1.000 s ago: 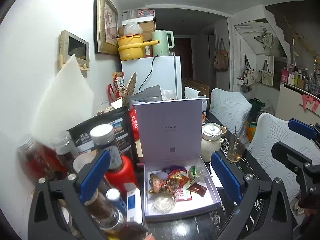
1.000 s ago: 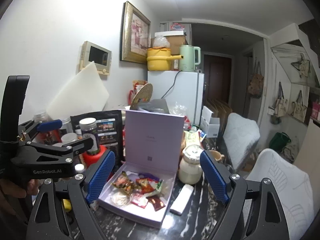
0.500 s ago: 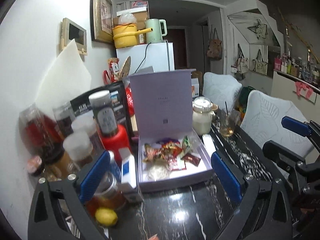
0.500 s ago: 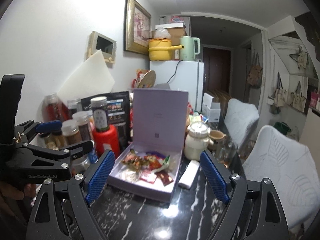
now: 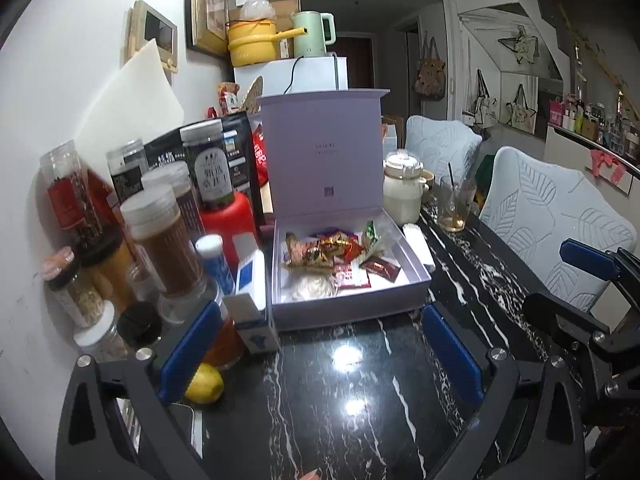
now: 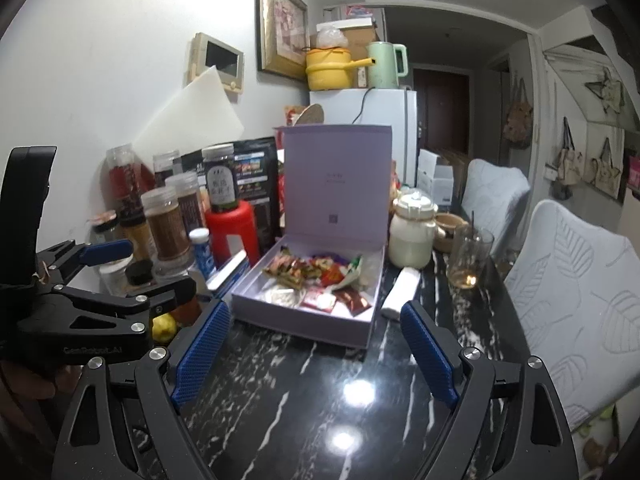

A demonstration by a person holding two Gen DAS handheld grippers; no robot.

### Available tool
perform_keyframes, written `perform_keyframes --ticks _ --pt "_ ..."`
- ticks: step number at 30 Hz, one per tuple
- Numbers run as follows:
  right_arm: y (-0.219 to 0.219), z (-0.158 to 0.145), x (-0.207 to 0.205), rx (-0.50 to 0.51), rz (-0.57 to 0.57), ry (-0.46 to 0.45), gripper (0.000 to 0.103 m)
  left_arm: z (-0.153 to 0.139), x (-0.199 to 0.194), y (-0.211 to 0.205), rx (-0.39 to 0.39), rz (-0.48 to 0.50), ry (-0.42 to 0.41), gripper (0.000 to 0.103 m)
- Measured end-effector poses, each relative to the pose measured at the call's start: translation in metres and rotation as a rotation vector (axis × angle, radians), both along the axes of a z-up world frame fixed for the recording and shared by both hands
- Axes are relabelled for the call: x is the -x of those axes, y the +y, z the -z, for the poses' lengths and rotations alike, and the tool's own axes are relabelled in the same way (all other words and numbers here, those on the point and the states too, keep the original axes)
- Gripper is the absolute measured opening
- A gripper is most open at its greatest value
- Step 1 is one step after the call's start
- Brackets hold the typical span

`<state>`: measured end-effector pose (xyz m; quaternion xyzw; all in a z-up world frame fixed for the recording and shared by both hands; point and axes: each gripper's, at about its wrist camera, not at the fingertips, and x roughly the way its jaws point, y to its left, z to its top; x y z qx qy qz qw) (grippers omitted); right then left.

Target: Organize soft objects

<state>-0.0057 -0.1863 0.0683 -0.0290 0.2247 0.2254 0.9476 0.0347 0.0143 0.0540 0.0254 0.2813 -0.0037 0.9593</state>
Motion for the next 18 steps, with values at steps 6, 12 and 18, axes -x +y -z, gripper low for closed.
perform_keyframes --ticks 6,12,18 --pt "0.002 0.009 0.0 0.002 0.004 0.023 0.088 0.007 -0.002 0.0 0.007 0.004 0.014 0.103" --pt "0.0 0.012 -0.002 0.006 0.015 0.034 0.088 0.009 -0.004 0.001 0.024 0.017 0.019 0.102" --pt "-0.001 0.012 -0.001 0.007 0.021 0.034 0.088 0.01 -0.005 -0.002 0.023 0.029 0.014 0.102"
